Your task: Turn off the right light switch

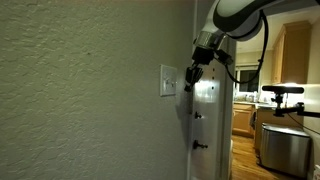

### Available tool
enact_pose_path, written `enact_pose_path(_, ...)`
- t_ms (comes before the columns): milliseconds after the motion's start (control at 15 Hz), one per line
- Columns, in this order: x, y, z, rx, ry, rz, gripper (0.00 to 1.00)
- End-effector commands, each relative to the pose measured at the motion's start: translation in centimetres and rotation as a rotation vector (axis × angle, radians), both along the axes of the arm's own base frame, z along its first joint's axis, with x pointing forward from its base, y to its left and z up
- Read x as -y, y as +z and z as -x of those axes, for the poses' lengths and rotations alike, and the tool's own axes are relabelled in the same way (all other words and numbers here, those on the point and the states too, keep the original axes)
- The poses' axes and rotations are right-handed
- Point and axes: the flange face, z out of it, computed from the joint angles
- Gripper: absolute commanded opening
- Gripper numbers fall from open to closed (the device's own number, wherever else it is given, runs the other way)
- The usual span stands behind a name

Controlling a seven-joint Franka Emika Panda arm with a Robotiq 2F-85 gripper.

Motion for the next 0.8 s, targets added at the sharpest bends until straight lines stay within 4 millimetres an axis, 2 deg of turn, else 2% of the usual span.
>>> enact_pose_path(0,0.3,-2.6,2.8,-0.119,0.023,-0.021,0.49)
enact_pose_path(467,0.1,-9.1,4.4,-0.28,-0.009,-0.022,0.95)
enact_pose_path(600,0.2,-10.4,4.9,-0.305,-0.015,-0.023,1.0)
enact_pose_path(733,0.4,-11.1,5.3,-0.315,-0.027,-0.022,1.0)
